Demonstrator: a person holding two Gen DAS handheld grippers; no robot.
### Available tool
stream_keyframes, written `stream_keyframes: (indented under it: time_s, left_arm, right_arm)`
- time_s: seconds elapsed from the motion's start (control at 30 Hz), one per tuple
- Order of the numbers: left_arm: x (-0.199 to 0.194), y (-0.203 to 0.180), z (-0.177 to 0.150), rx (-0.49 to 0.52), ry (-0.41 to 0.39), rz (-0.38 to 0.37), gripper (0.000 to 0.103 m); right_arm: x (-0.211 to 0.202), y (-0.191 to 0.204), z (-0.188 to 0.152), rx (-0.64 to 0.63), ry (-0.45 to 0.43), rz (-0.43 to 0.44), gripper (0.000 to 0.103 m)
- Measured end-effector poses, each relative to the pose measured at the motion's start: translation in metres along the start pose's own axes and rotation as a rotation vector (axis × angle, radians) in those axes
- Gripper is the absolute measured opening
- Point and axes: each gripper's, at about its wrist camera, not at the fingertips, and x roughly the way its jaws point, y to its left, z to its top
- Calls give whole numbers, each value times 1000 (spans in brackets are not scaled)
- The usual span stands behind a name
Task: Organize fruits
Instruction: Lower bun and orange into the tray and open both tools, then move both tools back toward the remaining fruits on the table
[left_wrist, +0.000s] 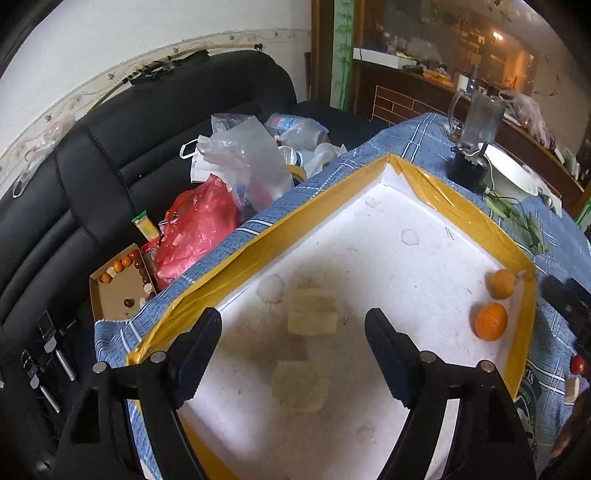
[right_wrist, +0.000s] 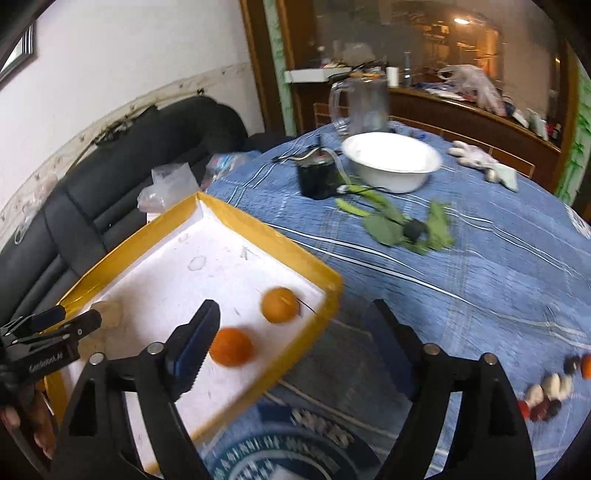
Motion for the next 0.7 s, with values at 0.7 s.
stream_keyframes:
  time_s: [0.7]
  left_arm:
    - [-67,-114,-68,264,-122,-177,82]
  right_arm:
    - [-138,-193,-146,373,-1,-273,103]
